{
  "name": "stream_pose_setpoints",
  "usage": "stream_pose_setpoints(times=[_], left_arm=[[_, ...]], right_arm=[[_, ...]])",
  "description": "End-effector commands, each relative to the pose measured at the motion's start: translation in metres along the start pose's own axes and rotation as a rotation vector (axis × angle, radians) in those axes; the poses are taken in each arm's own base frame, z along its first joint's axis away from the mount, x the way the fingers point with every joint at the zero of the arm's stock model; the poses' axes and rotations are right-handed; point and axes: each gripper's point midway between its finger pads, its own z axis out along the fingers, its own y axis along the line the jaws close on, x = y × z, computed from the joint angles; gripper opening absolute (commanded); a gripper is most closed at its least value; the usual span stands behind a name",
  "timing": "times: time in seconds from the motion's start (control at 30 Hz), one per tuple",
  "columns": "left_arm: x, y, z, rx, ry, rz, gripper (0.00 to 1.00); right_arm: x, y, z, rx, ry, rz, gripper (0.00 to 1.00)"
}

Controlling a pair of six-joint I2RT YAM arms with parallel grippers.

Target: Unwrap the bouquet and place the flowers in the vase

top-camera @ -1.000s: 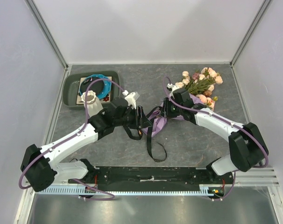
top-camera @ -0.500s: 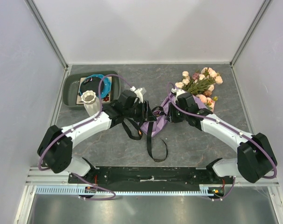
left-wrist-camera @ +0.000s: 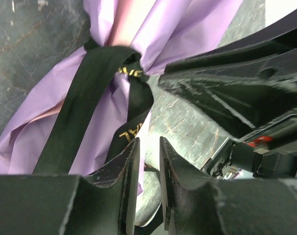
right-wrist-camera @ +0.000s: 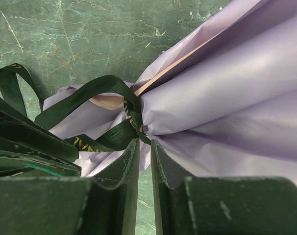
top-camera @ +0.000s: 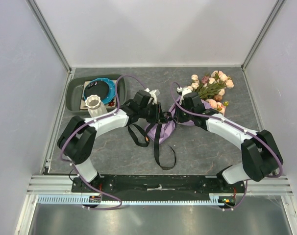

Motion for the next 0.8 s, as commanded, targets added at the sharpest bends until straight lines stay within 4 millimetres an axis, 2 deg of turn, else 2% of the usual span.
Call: stream_pose_setpoints(times=[0.0,0.27,0.47,0.77], left_arm=[[0.010,0.002,0.010,0.059,0.010,0.034,0.29],[0.040,0.018,0.016,0.071,0.059,-0.014,0.27],[0.047,0.018,0.016,0.086,0.070,-0.018,0.27],[0.051,0.019,0.017,0.095,0.075,-0.023,0.28]], right_arm=[[-0.014,0.007,0.004,-0.043,-0.058,-0.053,0.22],[-0.002,0.007,0.014,-0.053,-0.046,-0.073,0.23],[0.016,-0.003,0.025,-0.012,0.002,-0.073,0.24],[0.028,-0.007,0.036,0.024,0.015,-0.108,0.28]])
